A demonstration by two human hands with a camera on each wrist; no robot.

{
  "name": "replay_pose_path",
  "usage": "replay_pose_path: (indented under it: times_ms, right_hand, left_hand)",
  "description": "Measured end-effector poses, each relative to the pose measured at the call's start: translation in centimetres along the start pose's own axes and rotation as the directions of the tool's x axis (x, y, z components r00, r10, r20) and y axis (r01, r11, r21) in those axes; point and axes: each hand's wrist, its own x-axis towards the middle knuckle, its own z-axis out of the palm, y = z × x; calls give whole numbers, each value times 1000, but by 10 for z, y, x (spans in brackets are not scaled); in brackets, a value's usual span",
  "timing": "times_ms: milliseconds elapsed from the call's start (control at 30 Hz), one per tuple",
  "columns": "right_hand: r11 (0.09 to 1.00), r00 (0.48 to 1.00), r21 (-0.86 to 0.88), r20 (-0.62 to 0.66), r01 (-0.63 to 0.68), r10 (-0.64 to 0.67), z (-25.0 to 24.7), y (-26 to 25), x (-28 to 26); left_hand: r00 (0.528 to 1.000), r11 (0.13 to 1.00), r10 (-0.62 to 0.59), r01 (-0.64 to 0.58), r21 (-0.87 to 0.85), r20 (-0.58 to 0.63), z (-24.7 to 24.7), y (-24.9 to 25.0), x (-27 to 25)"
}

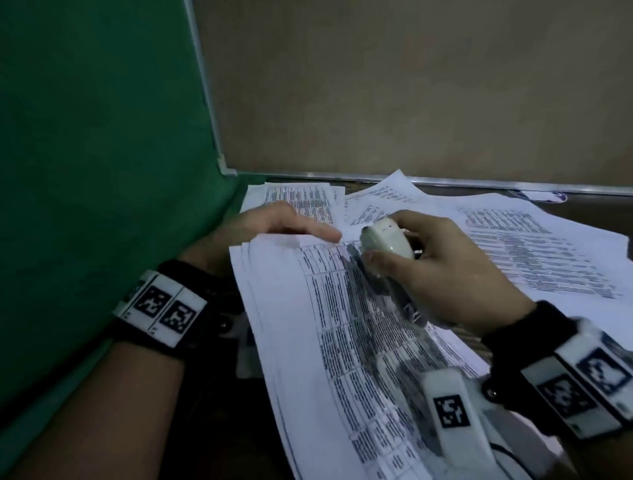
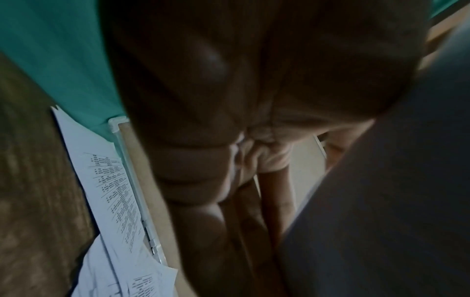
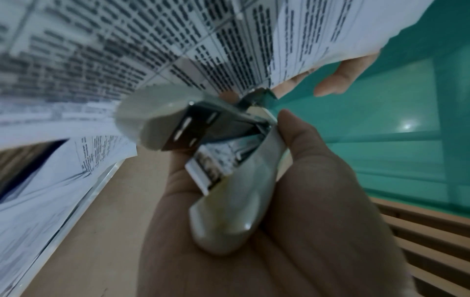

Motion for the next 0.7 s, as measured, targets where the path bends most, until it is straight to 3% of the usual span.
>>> replay_pose_path:
  times_ms: [67, 133, 333, 700]
  right_hand:
    - [999, 999, -43, 29, -23, 24, -2, 1, 0]
    - [997, 997, -69, 71, -34, 39, -3, 1, -1]
    - [980, 996, -196, 83, 37, -21, -1, 2, -1]
    - [983, 996, -179, 88, 38, -23, 3, 6, 2]
  left_hand:
    - [998, 994, -7, 1, 112, 57, 3, 1, 1]
    - [997, 995, -25, 17, 99, 79, -1, -3, -3]
    - [999, 997, -3, -1, 79, 49, 4, -4, -3]
    - [1000, 997, 10, -10, 75, -10, 12, 1, -2]
